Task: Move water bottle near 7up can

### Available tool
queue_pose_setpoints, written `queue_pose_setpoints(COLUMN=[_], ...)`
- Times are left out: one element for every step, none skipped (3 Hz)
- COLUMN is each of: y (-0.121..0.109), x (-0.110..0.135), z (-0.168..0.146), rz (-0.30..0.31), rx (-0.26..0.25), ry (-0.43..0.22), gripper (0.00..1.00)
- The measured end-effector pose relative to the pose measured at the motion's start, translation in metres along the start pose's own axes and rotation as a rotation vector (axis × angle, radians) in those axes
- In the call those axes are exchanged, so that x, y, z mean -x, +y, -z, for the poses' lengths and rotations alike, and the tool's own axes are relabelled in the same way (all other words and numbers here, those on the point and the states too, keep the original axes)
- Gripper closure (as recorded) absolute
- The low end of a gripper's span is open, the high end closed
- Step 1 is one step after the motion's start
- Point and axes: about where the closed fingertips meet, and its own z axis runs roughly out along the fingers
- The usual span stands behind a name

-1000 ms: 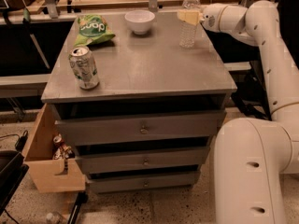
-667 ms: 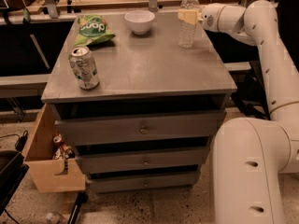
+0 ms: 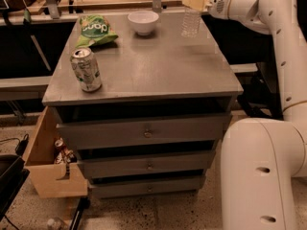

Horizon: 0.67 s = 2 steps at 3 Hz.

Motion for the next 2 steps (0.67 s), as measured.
queue_pose_setpoints(y=[0.024, 0.059], x=[0.025, 0.043], z=[0.007, 0.012], rz=[-0.013, 0.027], rx=[0.047, 0.086], ry=[-0.033, -0.048], gripper=[1.0, 1.0])
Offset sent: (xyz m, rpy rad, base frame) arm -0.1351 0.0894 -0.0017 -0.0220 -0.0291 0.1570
